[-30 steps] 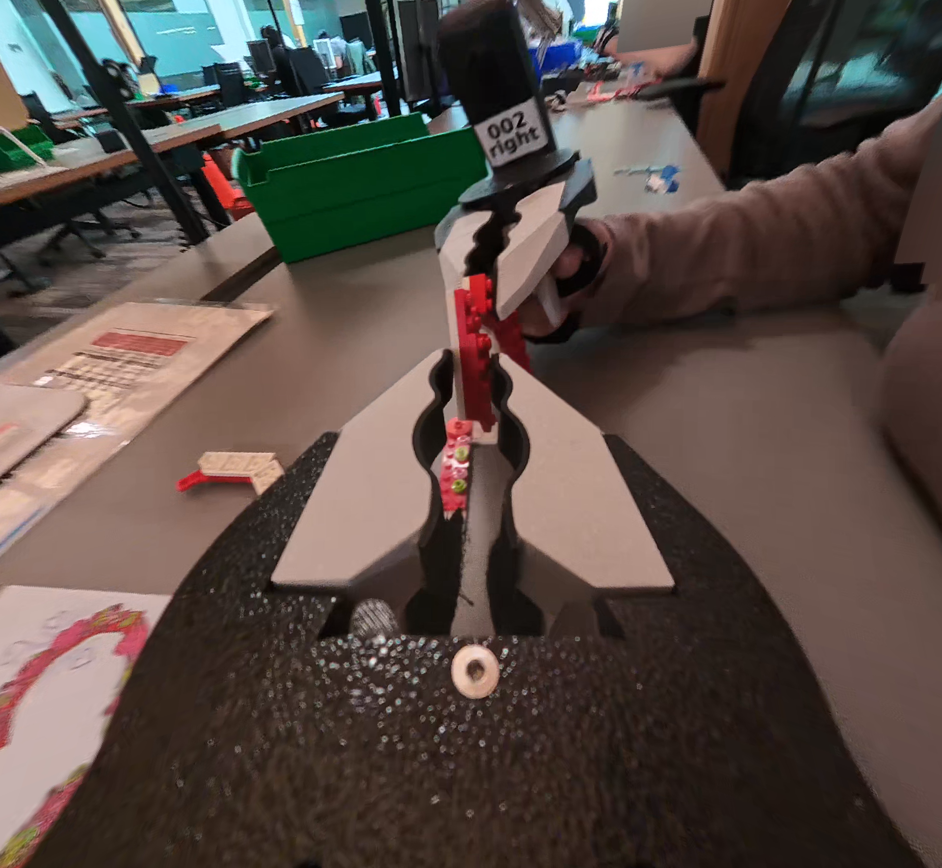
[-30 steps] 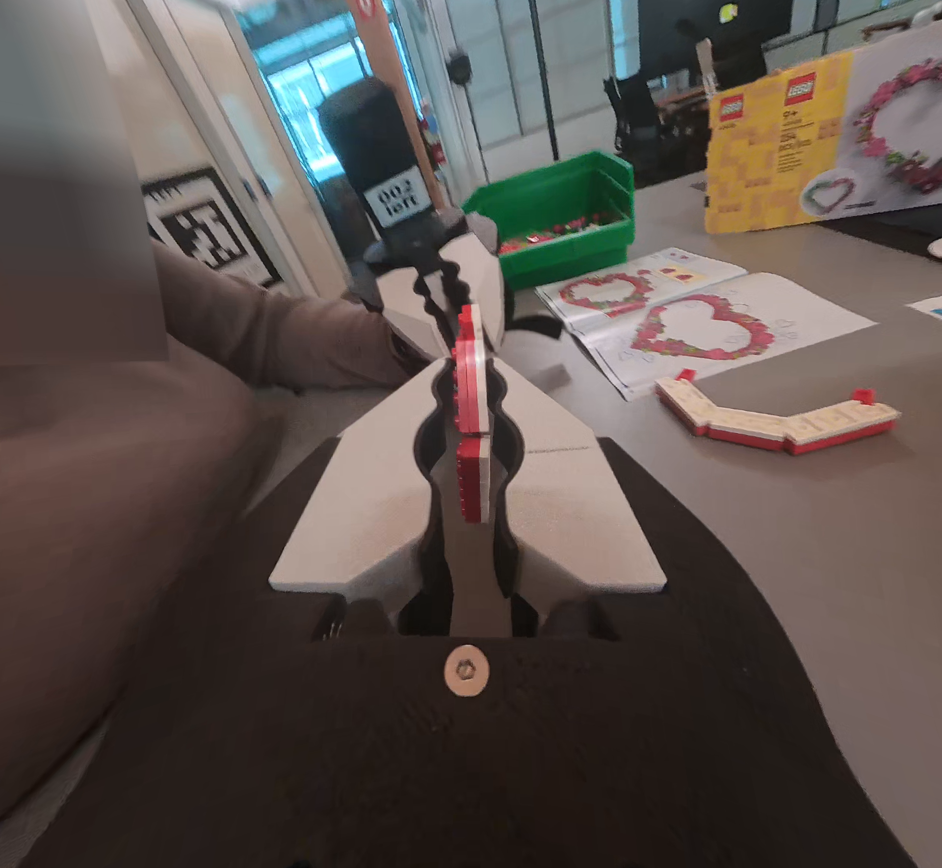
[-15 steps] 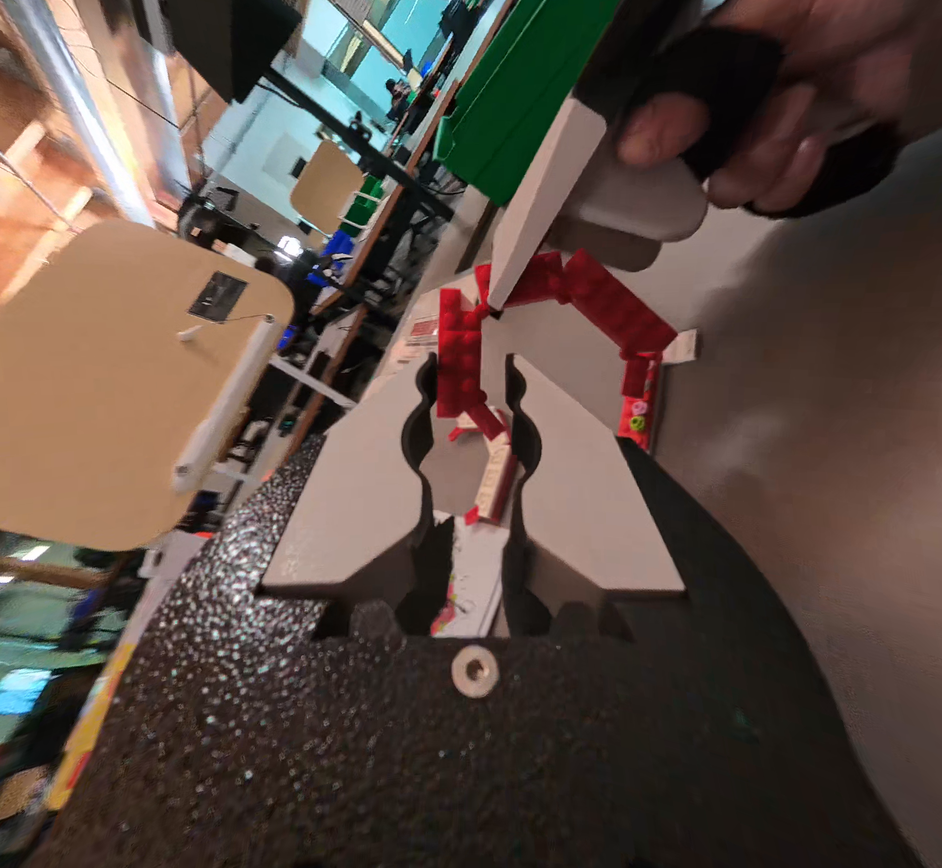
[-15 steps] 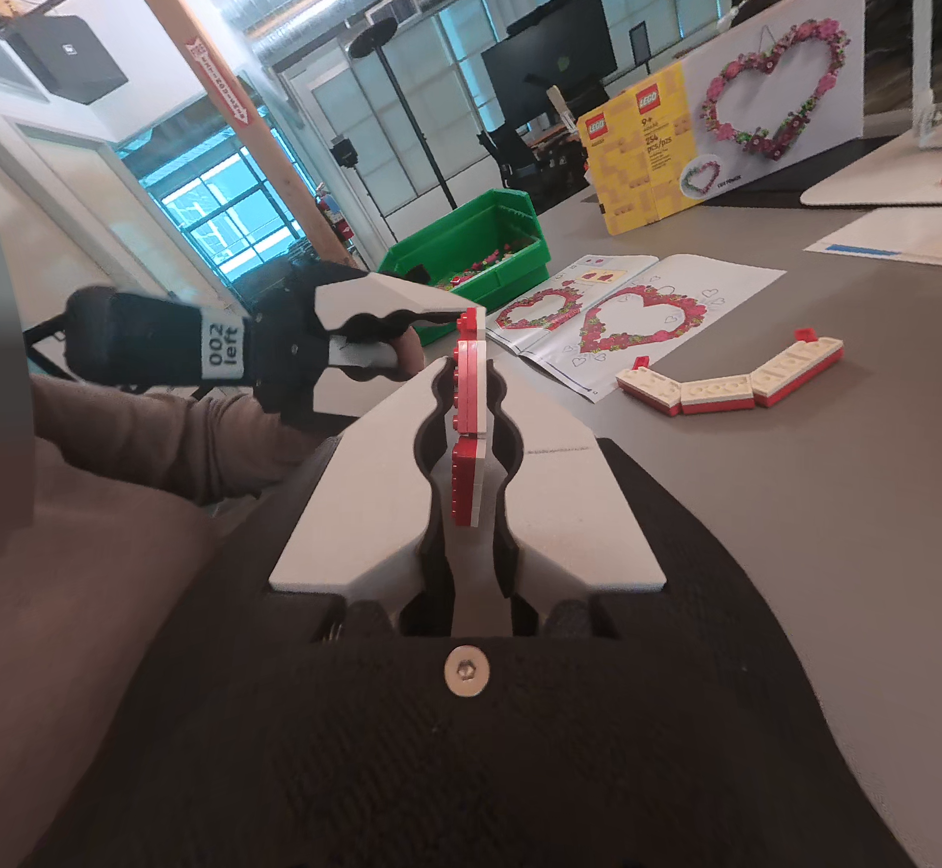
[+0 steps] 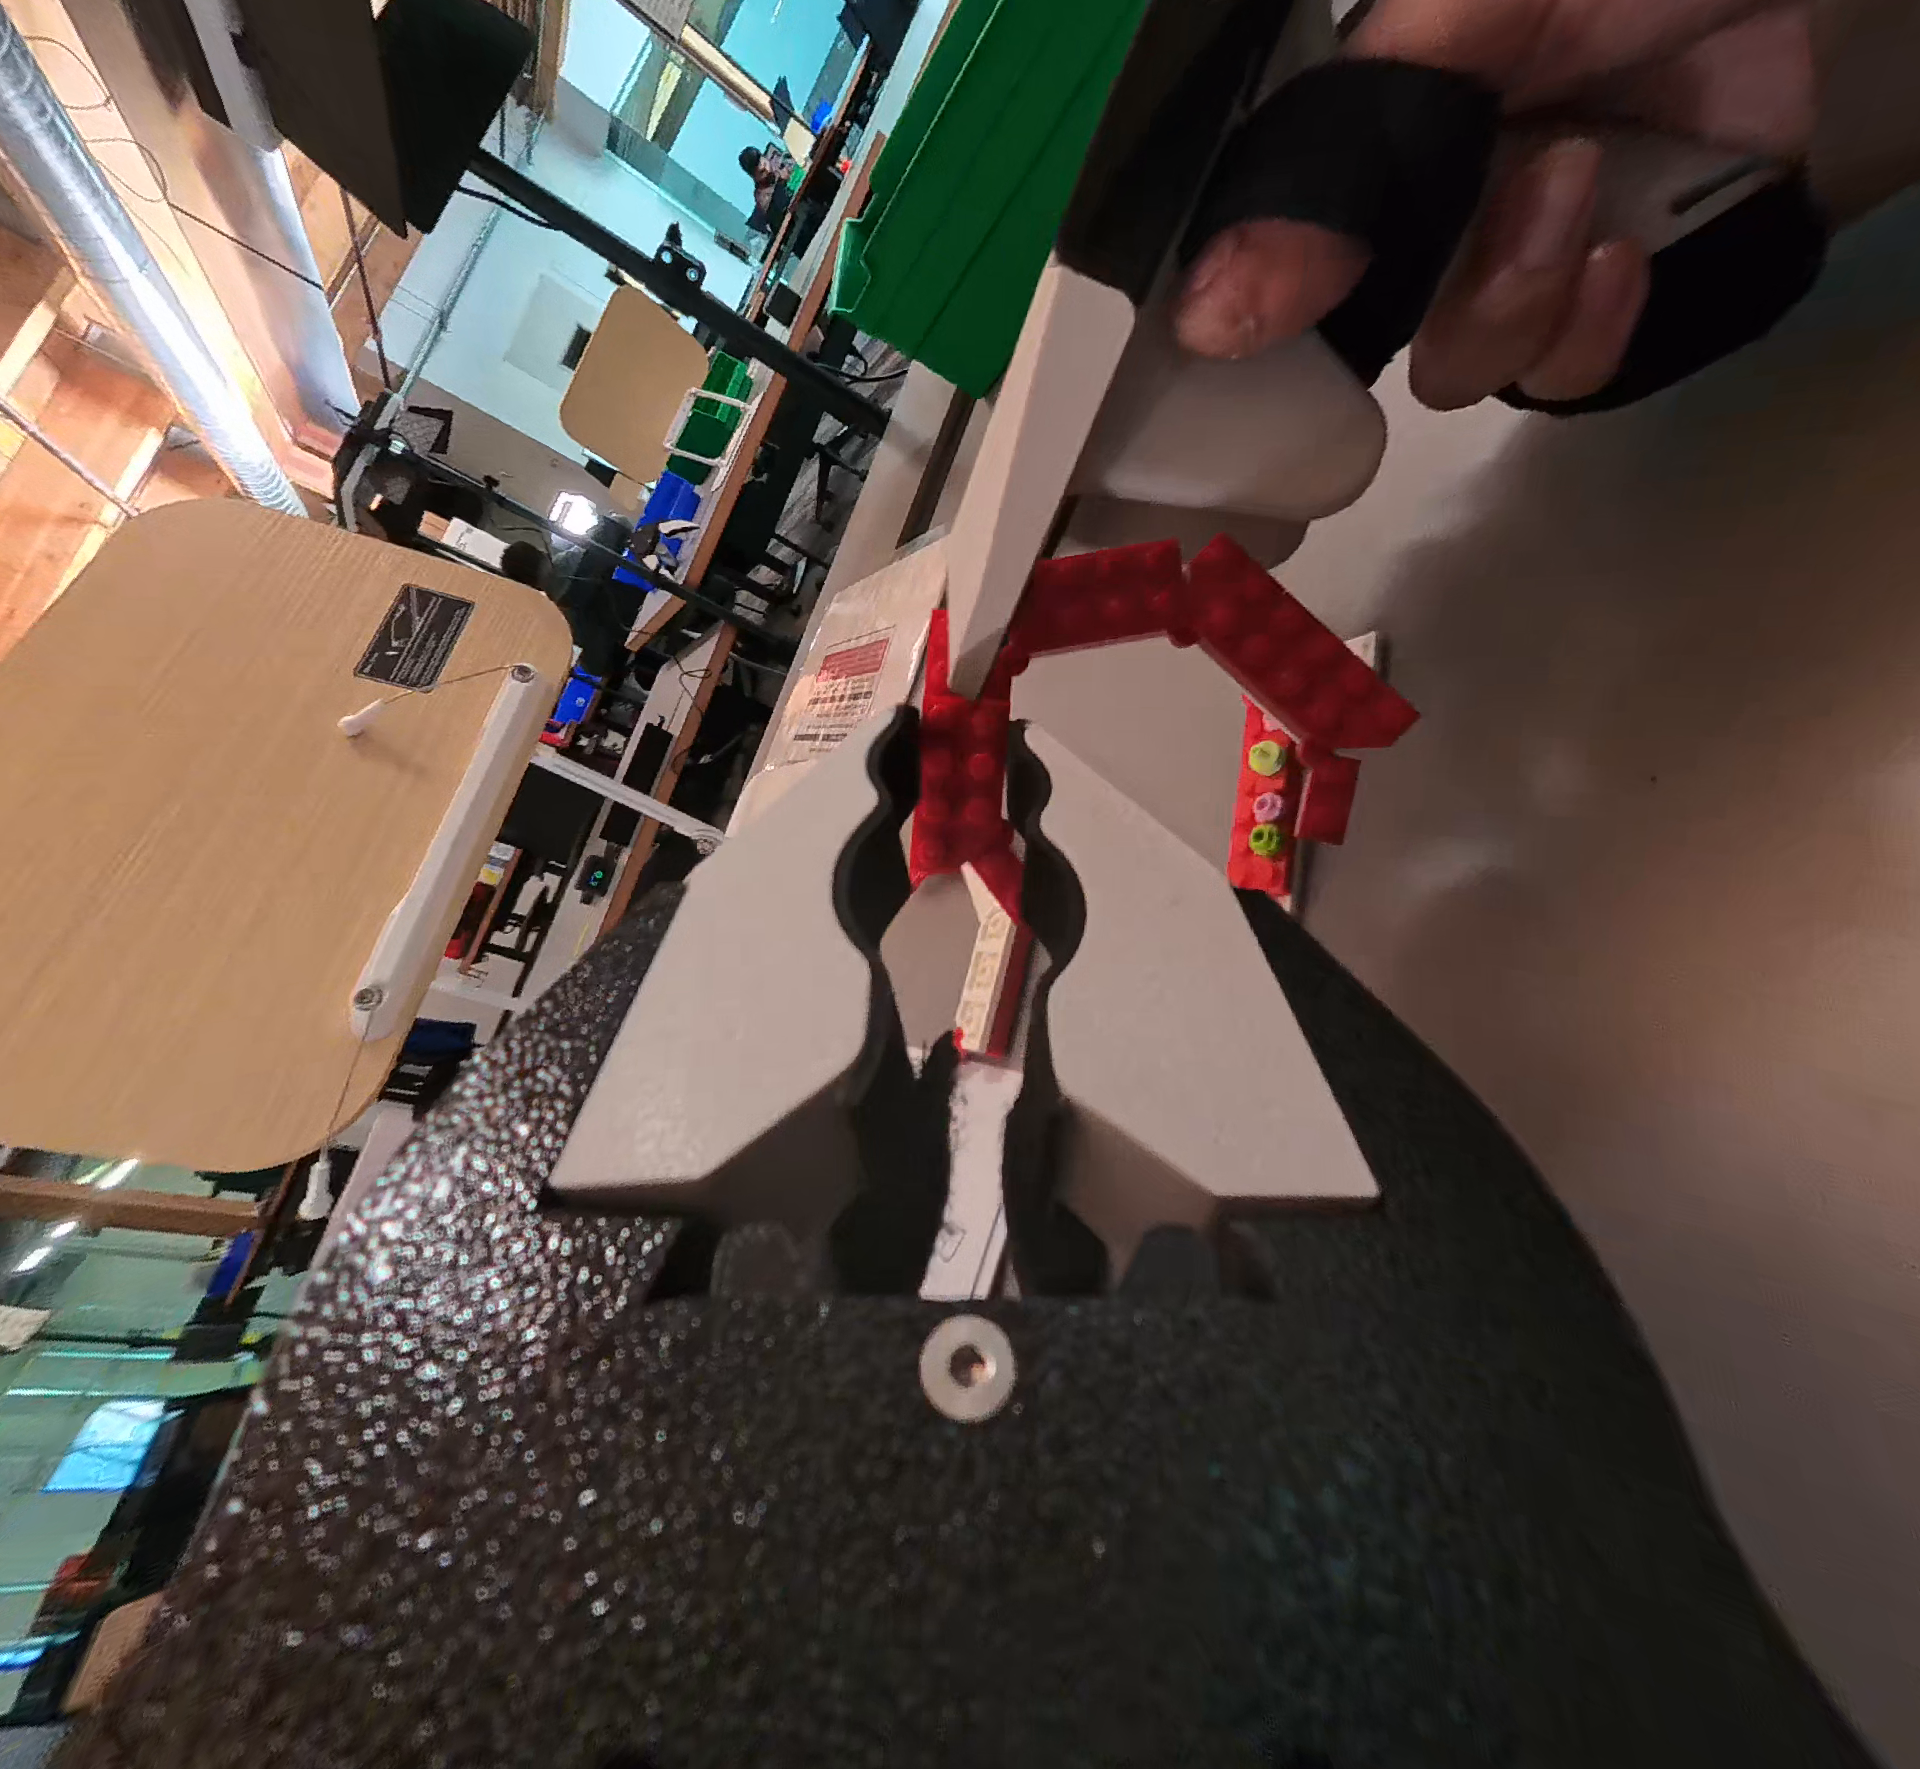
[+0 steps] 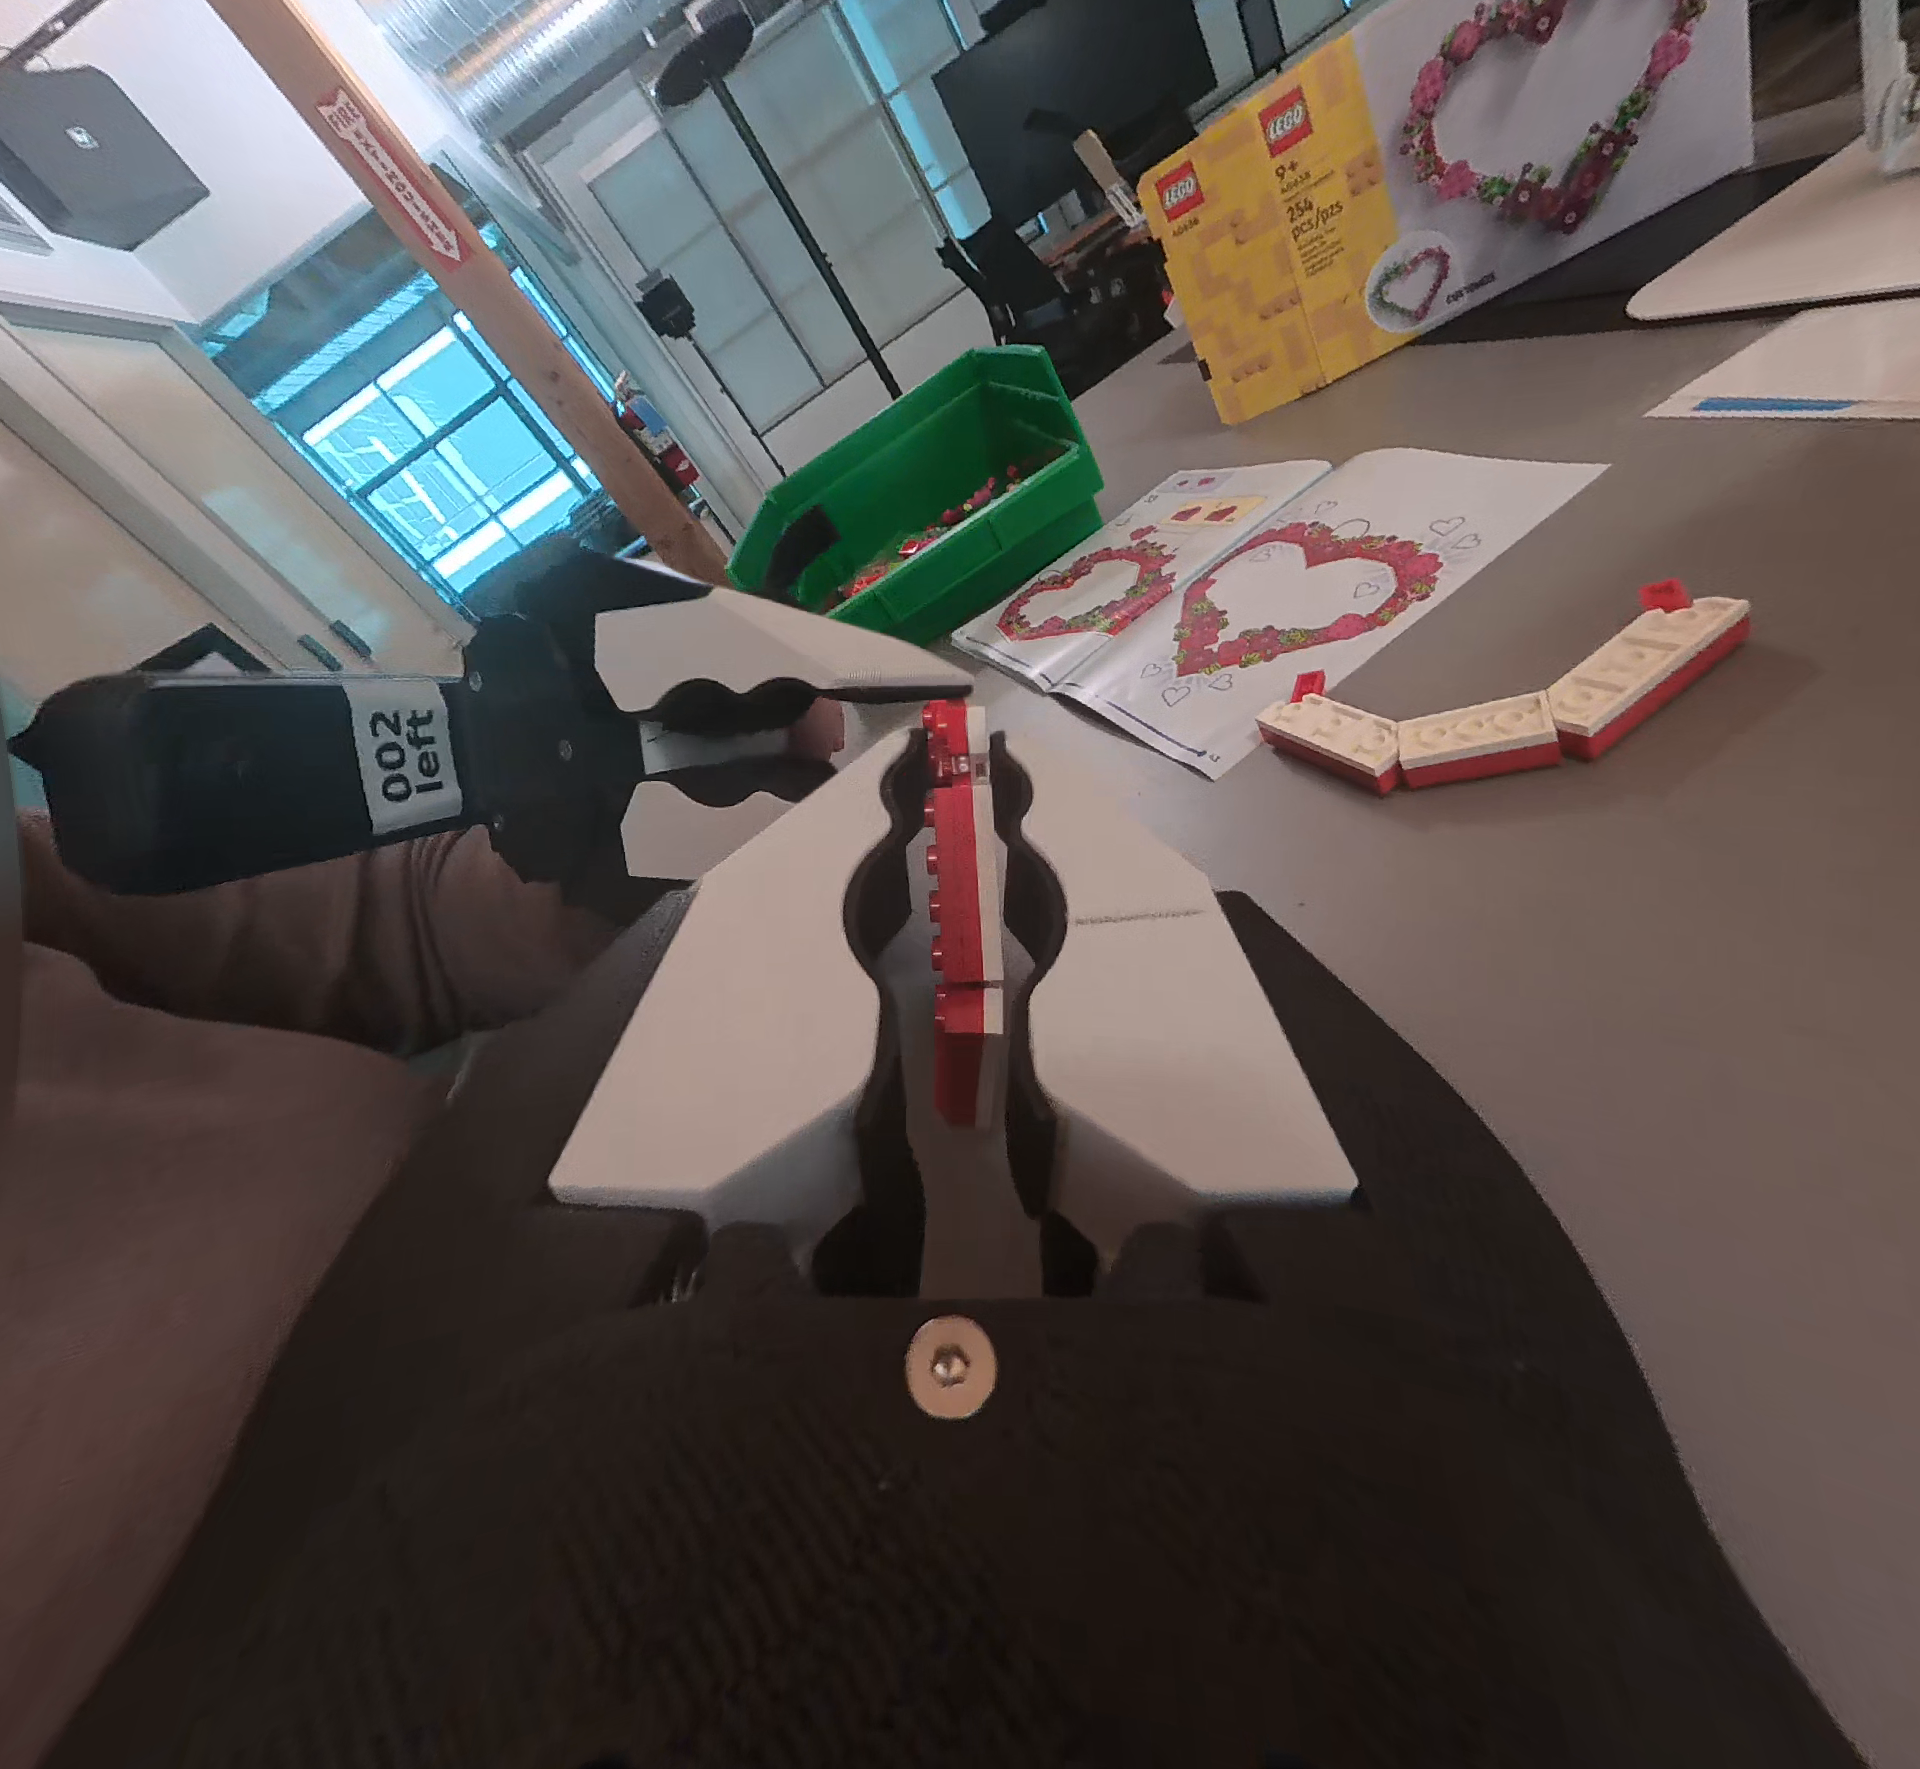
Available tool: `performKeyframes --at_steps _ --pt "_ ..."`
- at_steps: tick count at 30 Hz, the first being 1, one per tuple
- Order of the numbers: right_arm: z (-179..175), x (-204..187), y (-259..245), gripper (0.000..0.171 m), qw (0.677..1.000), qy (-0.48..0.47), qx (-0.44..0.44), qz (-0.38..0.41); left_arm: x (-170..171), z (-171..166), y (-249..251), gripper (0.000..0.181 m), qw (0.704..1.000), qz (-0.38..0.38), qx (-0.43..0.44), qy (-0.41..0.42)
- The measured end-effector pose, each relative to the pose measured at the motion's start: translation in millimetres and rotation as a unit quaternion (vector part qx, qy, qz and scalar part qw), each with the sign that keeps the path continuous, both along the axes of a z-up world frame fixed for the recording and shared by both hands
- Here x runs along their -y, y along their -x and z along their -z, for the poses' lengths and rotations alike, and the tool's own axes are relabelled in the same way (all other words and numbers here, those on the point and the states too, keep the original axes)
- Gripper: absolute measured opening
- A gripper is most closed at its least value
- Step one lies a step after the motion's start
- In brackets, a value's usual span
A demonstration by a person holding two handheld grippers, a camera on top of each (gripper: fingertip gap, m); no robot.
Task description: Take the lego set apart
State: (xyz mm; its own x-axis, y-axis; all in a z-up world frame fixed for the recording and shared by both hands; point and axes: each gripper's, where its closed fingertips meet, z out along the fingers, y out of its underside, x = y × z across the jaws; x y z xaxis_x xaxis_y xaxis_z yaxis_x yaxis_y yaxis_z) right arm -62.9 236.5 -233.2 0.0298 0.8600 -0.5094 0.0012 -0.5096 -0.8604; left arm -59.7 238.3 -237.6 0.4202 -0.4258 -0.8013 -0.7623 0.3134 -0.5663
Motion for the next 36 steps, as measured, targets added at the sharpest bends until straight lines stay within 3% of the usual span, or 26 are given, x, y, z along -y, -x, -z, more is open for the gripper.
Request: performKeyframes --at_steps 6,17,25,36 --pt "5.1 2.3 -1.6 0.011 0.989 -0.127 0.079 0.003 2.2 3.2 -1.8 0.014 0.998 0.027 0.037 0.042" --pt "8.5 17.9 -7.5 0.011 0.959 -0.245 0.13 -0.052 18.3 3.4 -7.4 0.014 0.991 0.11 0.048 0.059" --pt "17.8 29.7 -12.4 0.01 0.926 -0.325 0.17 -0.091 31.1 11.6 -11.5 0.015 0.965 0.182 0.094 0.166" --pt "25.2 40.4 -10.2 0.006 0.916 -0.343 0.172 -0.119 40.3 20.4 -8.8 0.013 0.911 0.231 0.163 0.302"
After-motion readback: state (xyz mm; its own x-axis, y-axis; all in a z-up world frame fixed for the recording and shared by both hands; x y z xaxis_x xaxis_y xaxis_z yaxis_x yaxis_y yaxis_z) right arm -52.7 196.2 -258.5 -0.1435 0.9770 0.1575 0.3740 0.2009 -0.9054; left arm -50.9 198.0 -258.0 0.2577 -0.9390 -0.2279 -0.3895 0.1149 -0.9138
